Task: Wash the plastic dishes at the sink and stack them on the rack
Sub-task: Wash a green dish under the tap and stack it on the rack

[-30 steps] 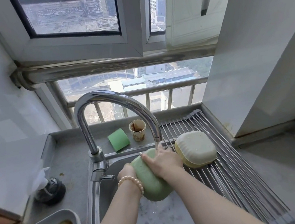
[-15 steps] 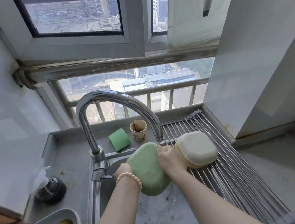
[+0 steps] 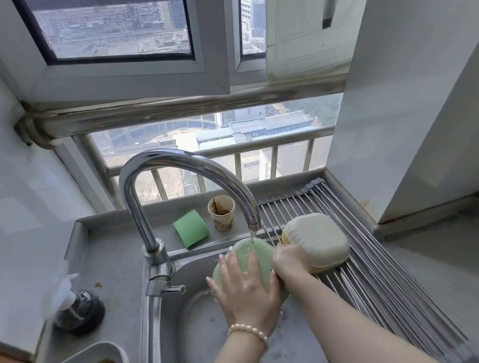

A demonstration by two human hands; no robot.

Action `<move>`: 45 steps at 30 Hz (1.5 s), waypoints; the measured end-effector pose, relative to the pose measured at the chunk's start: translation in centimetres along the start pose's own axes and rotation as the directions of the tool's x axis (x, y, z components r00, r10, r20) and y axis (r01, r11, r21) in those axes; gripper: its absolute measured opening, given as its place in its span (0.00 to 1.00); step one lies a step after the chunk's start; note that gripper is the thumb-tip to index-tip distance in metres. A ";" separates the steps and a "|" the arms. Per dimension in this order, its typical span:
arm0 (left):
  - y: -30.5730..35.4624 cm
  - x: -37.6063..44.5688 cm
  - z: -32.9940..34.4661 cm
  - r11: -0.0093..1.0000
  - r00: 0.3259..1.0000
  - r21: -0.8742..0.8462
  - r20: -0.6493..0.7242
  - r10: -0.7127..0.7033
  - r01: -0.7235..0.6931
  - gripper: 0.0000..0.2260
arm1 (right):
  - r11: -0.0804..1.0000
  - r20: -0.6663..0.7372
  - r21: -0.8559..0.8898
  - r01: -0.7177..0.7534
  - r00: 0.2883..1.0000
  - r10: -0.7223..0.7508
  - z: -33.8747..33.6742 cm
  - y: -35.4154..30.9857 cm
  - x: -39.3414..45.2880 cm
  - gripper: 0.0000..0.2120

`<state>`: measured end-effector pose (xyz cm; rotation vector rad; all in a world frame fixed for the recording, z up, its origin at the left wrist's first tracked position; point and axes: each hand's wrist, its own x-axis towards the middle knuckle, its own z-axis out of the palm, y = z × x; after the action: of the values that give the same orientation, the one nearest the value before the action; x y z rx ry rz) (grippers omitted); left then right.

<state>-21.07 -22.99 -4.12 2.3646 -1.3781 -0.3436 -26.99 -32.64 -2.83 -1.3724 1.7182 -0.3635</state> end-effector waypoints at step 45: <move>-3.6 3.8 -2.1 -0.266 0.691 -0.696 0.712 -0.128 0.667 0.29 | 0.067 0.381 -0.508 0.859 0.294 -0.876 -0.6 5.1 -3.9 0.32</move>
<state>-15.56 -24.32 -3.86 1.1563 0.1403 -1.5112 -30.69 -27.57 -4.28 -2.9462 0.7123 -0.4375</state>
